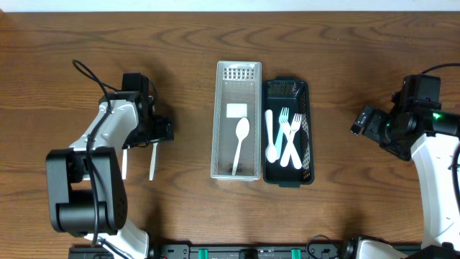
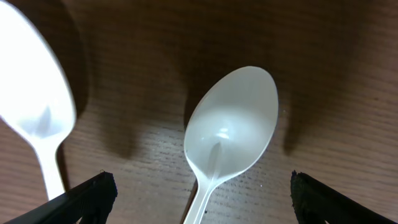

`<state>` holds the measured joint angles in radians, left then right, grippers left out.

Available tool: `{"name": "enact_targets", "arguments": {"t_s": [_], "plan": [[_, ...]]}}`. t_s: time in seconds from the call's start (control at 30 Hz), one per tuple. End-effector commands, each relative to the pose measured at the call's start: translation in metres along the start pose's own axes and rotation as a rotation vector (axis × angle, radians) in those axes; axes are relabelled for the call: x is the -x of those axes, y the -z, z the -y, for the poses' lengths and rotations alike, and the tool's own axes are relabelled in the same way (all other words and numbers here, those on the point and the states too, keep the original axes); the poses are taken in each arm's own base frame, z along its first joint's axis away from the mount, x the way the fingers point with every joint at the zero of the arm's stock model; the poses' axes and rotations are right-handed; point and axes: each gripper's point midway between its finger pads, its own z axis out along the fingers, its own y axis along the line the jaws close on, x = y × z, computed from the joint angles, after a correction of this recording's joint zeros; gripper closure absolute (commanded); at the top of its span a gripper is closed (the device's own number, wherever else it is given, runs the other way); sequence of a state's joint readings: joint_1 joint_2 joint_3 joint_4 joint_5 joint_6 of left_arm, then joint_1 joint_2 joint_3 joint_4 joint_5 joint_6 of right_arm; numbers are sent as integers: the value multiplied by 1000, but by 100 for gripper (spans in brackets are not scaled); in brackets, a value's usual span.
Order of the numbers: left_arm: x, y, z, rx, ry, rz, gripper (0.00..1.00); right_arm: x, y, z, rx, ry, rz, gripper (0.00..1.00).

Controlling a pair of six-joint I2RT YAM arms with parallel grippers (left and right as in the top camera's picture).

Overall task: Pack container
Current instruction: 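Open the left gripper and move it back over the spoons, then lower the left gripper onto the next white spoon and grasp it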

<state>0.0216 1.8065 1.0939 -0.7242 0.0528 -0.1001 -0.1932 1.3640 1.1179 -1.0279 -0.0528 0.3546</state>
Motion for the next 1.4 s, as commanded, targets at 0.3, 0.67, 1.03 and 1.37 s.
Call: {"name": "enact_targets", "arguments": {"t_s": [0.3,0.67,1.03,1.37], "plan": [[-18,-18,-1,0,-16,-49,18,2,3,2,2,4,12,1],[-21,-19,-2,2,-16,-61,51,1,3,2,1,4,9,1],[-21,-19,-2,2,-15,-60,94,1,3,2,1,4,9,1],[-16,16,11,-1,7,-43,94,1,3,2,1,4,10,1]]}}
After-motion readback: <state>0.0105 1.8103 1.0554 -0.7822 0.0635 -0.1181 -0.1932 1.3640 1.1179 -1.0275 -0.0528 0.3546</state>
